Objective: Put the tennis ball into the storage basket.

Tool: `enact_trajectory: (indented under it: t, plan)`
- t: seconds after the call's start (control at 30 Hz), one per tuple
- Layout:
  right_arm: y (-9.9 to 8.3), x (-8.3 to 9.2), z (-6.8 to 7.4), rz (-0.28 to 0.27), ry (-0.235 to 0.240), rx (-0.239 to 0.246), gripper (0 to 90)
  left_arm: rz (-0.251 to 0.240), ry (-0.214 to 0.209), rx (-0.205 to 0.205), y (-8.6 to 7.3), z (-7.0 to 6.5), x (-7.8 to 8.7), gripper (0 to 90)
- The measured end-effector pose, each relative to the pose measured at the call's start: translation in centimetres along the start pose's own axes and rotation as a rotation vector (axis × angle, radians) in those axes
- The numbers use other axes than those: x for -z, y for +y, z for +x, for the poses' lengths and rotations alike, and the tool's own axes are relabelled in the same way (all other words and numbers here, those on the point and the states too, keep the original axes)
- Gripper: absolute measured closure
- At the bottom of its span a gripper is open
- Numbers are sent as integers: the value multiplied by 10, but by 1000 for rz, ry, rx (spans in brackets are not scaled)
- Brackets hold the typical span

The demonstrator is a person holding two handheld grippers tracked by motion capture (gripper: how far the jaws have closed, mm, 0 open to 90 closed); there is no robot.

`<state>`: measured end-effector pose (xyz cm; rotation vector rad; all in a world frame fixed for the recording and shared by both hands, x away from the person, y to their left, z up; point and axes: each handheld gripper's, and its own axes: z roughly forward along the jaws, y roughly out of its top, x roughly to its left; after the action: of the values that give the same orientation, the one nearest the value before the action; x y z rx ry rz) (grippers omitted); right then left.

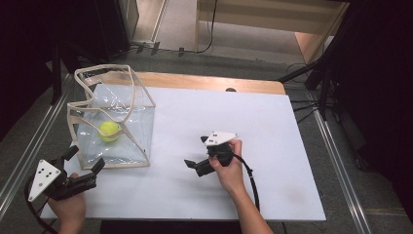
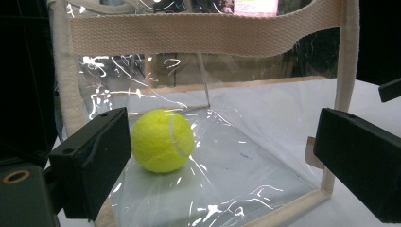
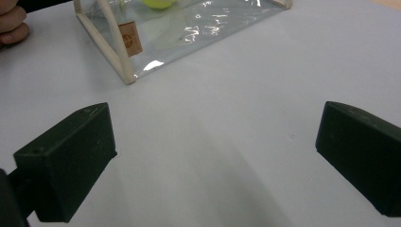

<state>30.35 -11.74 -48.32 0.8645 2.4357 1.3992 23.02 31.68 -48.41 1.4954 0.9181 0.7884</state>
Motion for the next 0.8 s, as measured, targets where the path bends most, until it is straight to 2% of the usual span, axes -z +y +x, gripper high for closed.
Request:
enact_trajectory:
  t: [0.33,0.8]
  plan:
    - [-17,20,-5,-6,-22,-22,0,-1,1,-1,0,-1,0,53]
    - [-39,48,-13,3,-82,-52,0,1,1,-5,0,-1,0,53]
